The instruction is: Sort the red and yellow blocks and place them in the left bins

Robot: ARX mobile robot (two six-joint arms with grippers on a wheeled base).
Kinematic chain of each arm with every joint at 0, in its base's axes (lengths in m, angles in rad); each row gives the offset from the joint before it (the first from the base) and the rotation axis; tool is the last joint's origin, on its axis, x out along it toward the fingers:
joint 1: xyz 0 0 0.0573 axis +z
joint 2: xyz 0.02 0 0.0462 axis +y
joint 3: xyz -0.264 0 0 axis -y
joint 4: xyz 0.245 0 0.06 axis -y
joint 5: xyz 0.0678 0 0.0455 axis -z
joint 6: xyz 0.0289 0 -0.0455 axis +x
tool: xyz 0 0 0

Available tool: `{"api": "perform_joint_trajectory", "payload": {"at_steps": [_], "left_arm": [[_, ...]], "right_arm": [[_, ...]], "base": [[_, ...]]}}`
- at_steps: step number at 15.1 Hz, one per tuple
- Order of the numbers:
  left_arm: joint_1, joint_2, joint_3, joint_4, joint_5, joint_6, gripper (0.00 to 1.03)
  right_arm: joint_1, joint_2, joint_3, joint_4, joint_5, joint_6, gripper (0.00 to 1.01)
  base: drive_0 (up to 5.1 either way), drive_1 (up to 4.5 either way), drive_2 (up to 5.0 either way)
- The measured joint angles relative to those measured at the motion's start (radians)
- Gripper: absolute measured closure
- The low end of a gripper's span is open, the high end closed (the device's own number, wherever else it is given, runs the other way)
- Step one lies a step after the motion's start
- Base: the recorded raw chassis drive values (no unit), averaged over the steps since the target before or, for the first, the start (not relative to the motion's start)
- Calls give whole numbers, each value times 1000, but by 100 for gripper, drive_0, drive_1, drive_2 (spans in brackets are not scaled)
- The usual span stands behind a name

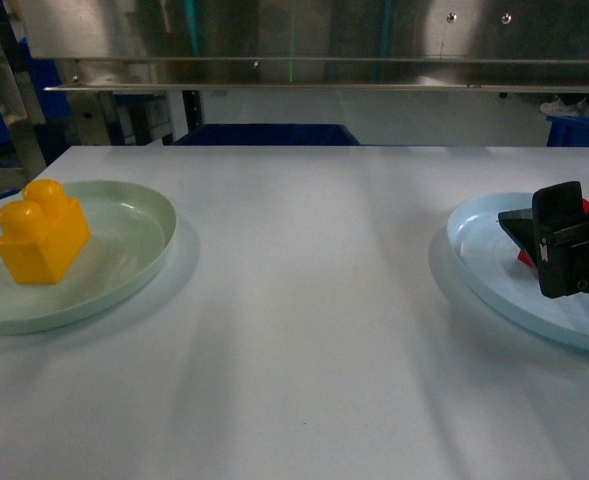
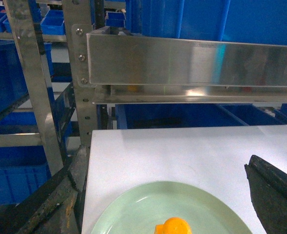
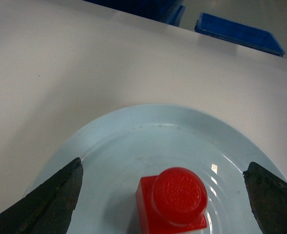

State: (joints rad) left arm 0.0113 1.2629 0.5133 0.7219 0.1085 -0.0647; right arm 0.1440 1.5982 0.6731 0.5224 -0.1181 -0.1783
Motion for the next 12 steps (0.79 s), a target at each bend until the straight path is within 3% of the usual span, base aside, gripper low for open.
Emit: {"api": "perform_joint_trajectory", "payload": {"at_steps": [7, 9, 10, 11, 12], "left_arm": [[0, 0, 0, 0, 0, -7, 5], [0, 0, 0, 0, 0, -7, 5], [0, 0, 0, 0, 0, -7, 5], [0, 0, 0, 0, 0, -7, 5], [0, 0, 0, 0, 0, -7, 5]], "right_arm": [[-29, 116, 52, 47, 14, 13, 3], [-28, 139, 79, 23, -16, 66, 3], [-27, 145, 79, 24, -24, 75, 7], [-27, 153, 79, 20, -32, 86, 26], [-26, 153, 79, 16, -33, 91, 37]], "base": [[0, 0, 0], [0, 0, 0], [0, 0, 0], [0, 0, 0], [0, 0, 0]]}}
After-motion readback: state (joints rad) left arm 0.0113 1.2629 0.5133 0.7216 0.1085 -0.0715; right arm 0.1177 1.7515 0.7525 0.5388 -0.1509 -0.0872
